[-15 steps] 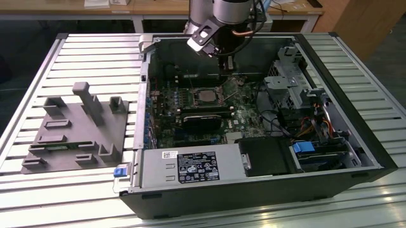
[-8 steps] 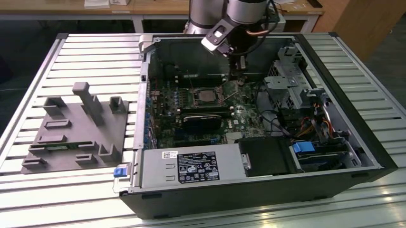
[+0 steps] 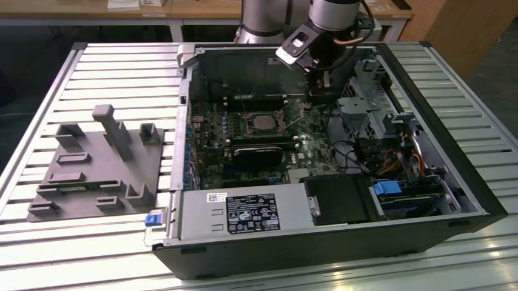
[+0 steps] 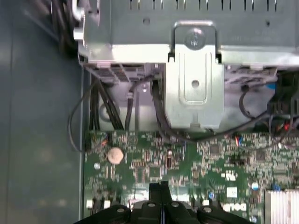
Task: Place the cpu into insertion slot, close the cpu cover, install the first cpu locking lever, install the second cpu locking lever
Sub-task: 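Close the cpu cover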
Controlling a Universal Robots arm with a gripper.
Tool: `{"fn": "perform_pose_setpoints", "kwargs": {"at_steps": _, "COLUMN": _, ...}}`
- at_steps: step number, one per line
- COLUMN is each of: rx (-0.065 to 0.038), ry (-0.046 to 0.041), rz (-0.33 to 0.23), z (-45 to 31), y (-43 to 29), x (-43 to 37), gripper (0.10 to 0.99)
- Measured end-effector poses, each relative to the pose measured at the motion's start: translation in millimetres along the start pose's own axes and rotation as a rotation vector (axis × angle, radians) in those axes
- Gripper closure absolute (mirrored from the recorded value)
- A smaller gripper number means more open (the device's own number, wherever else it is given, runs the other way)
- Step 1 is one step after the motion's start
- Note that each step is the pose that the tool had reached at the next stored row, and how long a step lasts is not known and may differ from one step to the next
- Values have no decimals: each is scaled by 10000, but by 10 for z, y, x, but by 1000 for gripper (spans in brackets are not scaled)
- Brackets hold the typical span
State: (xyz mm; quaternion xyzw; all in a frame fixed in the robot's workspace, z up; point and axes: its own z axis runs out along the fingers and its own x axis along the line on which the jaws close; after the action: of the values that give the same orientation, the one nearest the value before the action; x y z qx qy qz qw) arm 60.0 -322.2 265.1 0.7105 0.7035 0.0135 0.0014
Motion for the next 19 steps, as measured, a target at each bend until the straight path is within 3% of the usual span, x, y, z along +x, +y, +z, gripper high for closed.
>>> {"fn": "perform_pose_setpoints", "kwargs": {"at_steps": 6, "rx": 46, "ry": 0, "rz": 1, "z": 68, "y": 70, "x": -1, "gripper": 984}}
{"fn": "perform_pose_setpoints", "kwargs": {"at_steps": 19, "rx": 104, "ry": -1, "rz": 3, "z": 304, "y": 75, "x": -5, "gripper": 984}}
